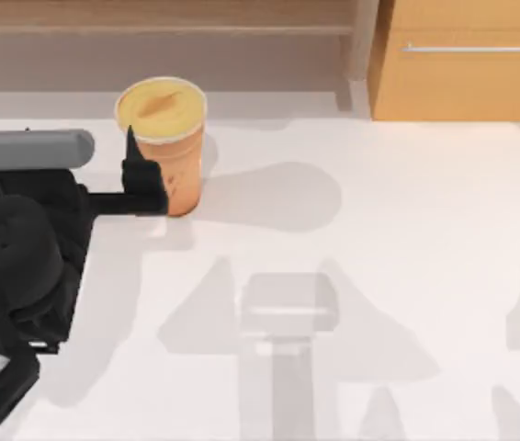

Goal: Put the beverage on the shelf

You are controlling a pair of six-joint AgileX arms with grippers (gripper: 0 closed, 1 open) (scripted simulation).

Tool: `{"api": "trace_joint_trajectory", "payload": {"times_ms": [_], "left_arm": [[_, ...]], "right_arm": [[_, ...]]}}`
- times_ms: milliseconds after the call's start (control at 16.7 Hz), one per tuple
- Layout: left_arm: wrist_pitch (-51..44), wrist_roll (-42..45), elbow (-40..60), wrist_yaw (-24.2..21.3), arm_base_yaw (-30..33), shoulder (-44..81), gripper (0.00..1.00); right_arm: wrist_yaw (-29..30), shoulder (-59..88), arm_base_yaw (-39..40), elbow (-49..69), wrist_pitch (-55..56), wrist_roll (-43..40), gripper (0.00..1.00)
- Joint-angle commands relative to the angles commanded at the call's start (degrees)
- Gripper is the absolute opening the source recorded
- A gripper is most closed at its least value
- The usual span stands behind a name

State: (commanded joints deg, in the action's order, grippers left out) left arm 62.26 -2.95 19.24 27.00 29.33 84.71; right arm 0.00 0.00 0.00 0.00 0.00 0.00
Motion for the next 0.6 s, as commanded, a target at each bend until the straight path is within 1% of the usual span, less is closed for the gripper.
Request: {"api": "trace_joint_trajectory", "payload": {"times_ms": [180,300,420,600], "left_arm": [[10.6,-0.4,3.2,4.6,4.9,15.5,1.00],[15.9,-0.7,4.6,7.0,7.5,22.8,1.00],[19.3,-0.9,5.6,8.7,9.3,27.8,1.00],[21.3,-1.0,6.0,9.7,10.3,30.7,1.00]], "right_arm": [[0.0,0.0,0.0,0.0,0.0,0.0,1.00],[0.0,0.0,0.0,0.0,0.0,0.0,1.00],[0.0,0.0,0.0,0.0,0.0,0.0,1.00],[0.0,0.0,0.0,0.0,0.0,0.0,1.00]]}}
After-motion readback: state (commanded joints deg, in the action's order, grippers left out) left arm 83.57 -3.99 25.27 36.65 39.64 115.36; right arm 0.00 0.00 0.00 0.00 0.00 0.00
